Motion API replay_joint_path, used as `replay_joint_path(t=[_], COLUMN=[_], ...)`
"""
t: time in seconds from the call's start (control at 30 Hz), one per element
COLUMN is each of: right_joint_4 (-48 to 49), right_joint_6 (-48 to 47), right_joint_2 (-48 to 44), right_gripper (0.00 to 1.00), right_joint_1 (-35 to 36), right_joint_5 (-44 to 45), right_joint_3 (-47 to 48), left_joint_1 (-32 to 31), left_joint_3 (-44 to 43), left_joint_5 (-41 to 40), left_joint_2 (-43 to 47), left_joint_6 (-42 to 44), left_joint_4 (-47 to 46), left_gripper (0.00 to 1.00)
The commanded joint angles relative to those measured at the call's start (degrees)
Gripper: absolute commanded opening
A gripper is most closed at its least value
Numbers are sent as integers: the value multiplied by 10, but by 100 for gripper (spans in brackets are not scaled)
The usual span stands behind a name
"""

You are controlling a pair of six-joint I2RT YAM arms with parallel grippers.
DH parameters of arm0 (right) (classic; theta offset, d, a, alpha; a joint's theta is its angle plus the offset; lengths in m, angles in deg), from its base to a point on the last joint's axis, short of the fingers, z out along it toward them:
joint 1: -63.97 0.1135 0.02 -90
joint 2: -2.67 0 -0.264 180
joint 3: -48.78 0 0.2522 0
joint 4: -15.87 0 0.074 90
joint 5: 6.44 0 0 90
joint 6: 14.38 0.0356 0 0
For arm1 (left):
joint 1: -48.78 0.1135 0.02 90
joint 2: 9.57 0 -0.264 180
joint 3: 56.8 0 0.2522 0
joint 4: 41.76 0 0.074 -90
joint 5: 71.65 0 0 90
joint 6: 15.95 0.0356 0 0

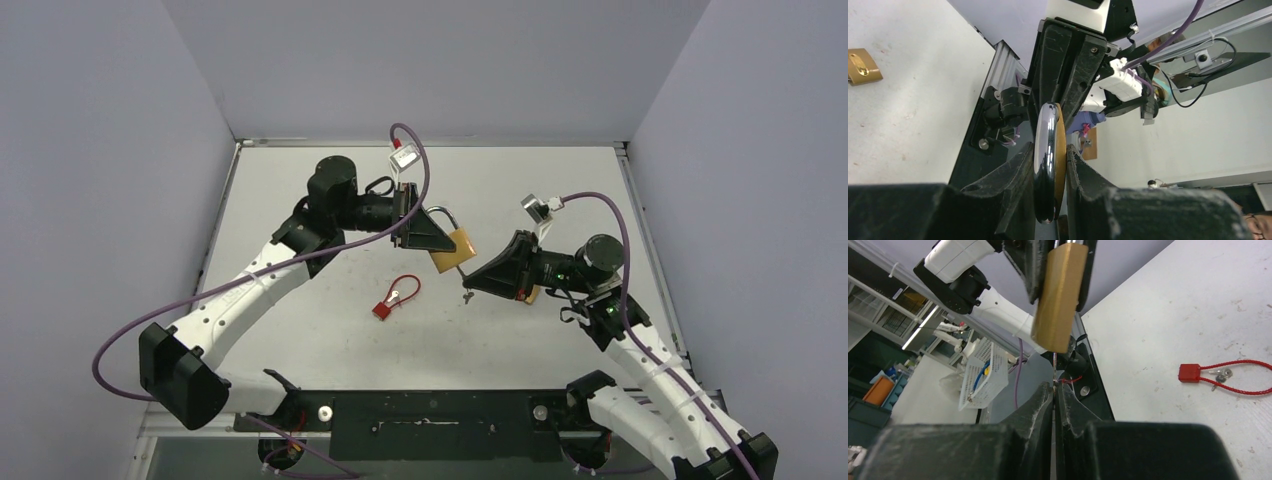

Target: Unlock with the key

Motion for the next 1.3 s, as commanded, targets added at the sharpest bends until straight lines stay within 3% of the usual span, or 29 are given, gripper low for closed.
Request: replay_joint_path(t=[0.0,0.17,1.1,1.27], right_joint_4=[0,-38,9,-24], right_joint_6=[-37,-63,-18,-42], right_joint_2=[-14,-10,19,32], right_gripper=[0,0,0,0], right_joint_1=[9,13,14,14], right_joint_5=[-22,-17,28,35], right_joint_3=[44,56,50,63], left_joint_1=[8,12,17,17], left_joint_3=[-19,-15,3,5], left_joint_5=[19,20,33,37], left_joint_2=[13,15,38,40], left_joint_6=[-2,0,-13,-23], left_joint_4=[-29,-31,-47,-62], left_gripper=[0,0,0,0])
